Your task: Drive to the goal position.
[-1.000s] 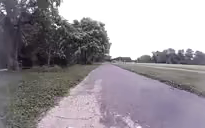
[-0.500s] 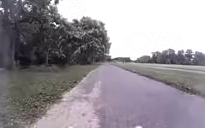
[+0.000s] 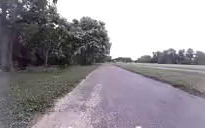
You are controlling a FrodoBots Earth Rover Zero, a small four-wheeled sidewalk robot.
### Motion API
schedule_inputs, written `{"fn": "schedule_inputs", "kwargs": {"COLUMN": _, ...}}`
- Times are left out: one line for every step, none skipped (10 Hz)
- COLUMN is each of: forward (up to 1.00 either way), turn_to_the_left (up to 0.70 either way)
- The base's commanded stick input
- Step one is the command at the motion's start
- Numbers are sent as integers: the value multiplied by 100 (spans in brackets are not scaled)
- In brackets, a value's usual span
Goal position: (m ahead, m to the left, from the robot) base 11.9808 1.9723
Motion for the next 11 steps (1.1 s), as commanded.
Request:
{"fn": "schedule_inputs", "kwargs": {"forward": 70, "turn_to_the_left": -14}}
{"fn": "schedule_inputs", "kwargs": {"forward": 70, "turn_to_the_left": -15}}
{"fn": "schedule_inputs", "kwargs": {"forward": 70, "turn_to_the_left": -15}}
{"fn": "schedule_inputs", "kwargs": {"forward": 70, "turn_to_the_left": -15}}
{"fn": "schedule_inputs", "kwargs": {"forward": 70, "turn_to_the_left": -15}}
{"fn": "schedule_inputs", "kwargs": {"forward": 70, "turn_to_the_left": -7}}
{"fn": "schedule_inputs", "kwargs": {"forward": 70, "turn_to_the_left": -2}}
{"fn": "schedule_inputs", "kwargs": {"forward": 70, "turn_to_the_left": -1}}
{"fn": "schedule_inputs", "kwargs": {"forward": 70, "turn_to_the_left": -1}}
{"fn": "schedule_inputs", "kwargs": {"forward": 70, "turn_to_the_left": -1}}
{"fn": "schedule_inputs", "kwargs": {"forward": 70, "turn_to_the_left": -1}}
